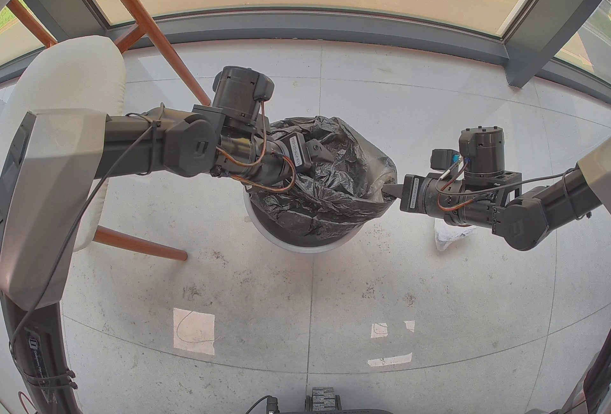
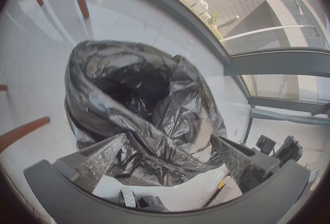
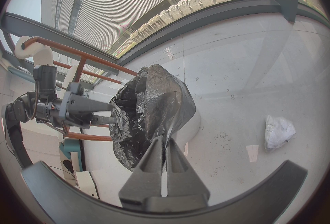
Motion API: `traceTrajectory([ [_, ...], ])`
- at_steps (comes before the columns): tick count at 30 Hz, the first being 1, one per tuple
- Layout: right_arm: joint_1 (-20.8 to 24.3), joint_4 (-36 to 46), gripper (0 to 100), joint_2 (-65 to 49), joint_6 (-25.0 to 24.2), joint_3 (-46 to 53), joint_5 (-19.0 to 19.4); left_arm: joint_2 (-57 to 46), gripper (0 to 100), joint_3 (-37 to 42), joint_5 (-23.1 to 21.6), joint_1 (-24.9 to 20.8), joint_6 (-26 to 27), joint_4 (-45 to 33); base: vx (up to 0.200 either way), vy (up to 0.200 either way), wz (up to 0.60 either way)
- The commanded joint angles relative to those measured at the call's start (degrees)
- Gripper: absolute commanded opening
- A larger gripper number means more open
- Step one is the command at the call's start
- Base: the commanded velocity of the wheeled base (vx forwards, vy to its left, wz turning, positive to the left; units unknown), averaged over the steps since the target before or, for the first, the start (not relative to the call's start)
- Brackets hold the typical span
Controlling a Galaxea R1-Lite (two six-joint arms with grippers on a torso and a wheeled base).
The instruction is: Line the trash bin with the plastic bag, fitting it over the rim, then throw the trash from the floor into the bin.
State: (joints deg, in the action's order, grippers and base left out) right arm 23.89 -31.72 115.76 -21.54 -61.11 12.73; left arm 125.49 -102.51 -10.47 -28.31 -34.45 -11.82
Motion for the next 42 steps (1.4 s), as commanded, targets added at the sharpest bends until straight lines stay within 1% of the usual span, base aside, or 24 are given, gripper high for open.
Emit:
traceTrajectory([
  [1, -0.08, -0.1, 0, 0.25, 0.27, -0.06, 0.02, -0.6, 100, 2.84, 0.1, -1.14, -1.15, 0.05, 0.0, 0.0, 0.0],
  [4, -0.34, -0.1, 0, 0.17, 0.27, 0.03, 0.02, -0.42, 100, 2.75, 0.19, -1.31, -2.73, 0.14, 0.0, 0.0, 0.0],
  [8, -0.43, -0.1, 0, 0.17, 0.27, 0.03, 0.02, 1.07, 100, 2.32, 0.54, -1.05, -2.9, 0.31, 0.0, 0.0, 0.0],
  [12, -0.25, -0.18, 0, -0.01, 0.27, 0.12, 0.02, 4.5, 100, -0.41, 0.8, -0.43, -3.43, 0.4, 0.0, 0.0, 0.0],
  [16, -0.08, -0.1, 0, -0.01, 0.18, 0.38, 0.02, 8.37, 100, -5.33, 4.23, -0.43, -7.74, 1.89, 0.0, 0.0, 0.0],
  [18, -0.08, -0.18, 0, -0.1, 0.18, 0.91, 0.02, 9.86, 100, -7.53, 5.02, -0.43, -10.2, 3.39, 0.0, 0.0, 0.0],
  [19, -0.08, -0.18, 0, -0.1, 0.18, 0.99, 0.02, 10.13, 0, -8.14, 5.11, -0.43, -10.9, 3.83, 0.0, 0.0, 0.0],
  [21, -0.08, -0.18, 0, -0.19, 0.18, 1.17, 0.02, 10.13, 0, -8.76, 5.11, -0.52, -11.78, 3.91, 0.0, 0.0, 0.0],
  [29, -0.16, -0.1, 0, -0.19, 0.36, 1.26, 0.02, 8.98, 0, -8.06, 5.2, -0.52, -11.87, 3.56, 0.0, 0.0, 0.0],
  [36, -0.6, -0.27, 0, 0.34, 0.53, 1.79, -1.65, 0.46, 0, -4.72, 5.11, -2.28, -12.04, 3.21, 0.0, 0.0, 0.0],
  [38, -0.78, -0.27, 0, 0.43, 0.71, 1.79, -1.92, -1.74, 0, -2.25, 5.11, -2.37, -11.78, 2.07, 0.0, 0.0, 0.0],
  [40, -0.87, -0.27, 0, 0.34, 2.03, 2.22, -2.53, -5.26, 0, 2.49, 5.11, -2.46, -11.6, -0.39, 0.0, 0.0, 0.0],
  [41, -0.87, -0.27, 0, 0.34, 2.03, 2.22, -2.53, -5.26, 0, 2.49, 5.11, -2.46, -11.6, -0.39, 0.0, 0.0, 0.0],
  [42, -1.04, -0.27, 0, 0.43, 3.35, 3.46, -3.23, -7.54, 0, 7.68, 5.02, -2.54, -11.43, -1.27, 0.0, 0.0, 0.0],
])
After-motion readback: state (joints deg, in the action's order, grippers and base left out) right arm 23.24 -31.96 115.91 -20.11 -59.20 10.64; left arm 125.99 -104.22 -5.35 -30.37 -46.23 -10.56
